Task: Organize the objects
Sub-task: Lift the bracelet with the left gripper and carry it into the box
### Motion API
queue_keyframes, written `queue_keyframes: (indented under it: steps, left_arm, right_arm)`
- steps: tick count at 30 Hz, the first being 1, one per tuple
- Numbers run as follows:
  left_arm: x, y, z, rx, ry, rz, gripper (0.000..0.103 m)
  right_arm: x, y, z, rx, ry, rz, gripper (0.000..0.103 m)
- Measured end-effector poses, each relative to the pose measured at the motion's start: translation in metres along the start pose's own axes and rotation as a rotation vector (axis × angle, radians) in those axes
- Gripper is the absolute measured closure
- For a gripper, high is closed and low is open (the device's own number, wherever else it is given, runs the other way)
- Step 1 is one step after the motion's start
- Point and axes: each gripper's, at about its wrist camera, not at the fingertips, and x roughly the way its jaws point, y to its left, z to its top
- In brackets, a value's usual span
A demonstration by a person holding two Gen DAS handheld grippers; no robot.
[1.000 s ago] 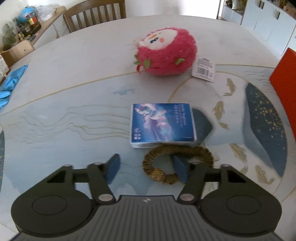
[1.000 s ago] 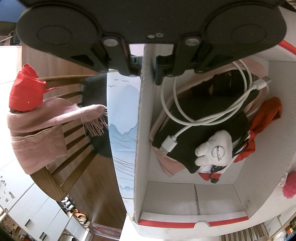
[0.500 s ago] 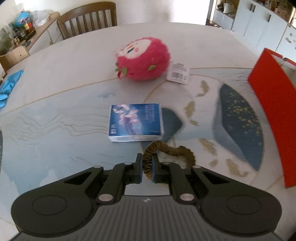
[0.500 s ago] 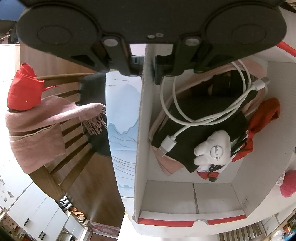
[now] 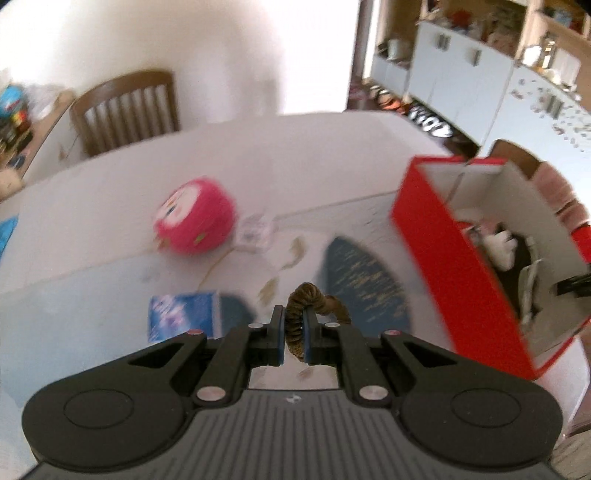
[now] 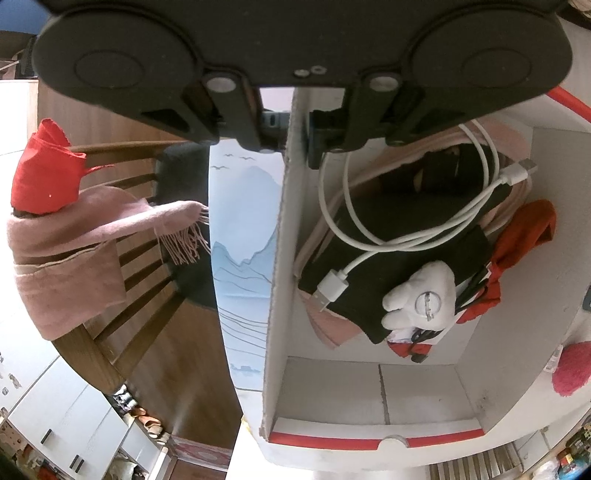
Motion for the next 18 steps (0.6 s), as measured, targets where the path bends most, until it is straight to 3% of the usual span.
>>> queue_keyframes:
  steps: [10, 18]
  left_arm:
    - [-0.020, -0.070, 0.037, 0.122, -0.071, -0.141, 0.095]
    - [-0.014, -0.121, 0.059, 0.215, -0.098, -0.218, 0.095]
  right_arm:
    - [-0.001, 0.003, 0.001, -0.029, -0.002, -0.003, 0.098]
    - [-0.001, 0.002, 0.000, -0.039, -0.005, 0.004, 0.098]
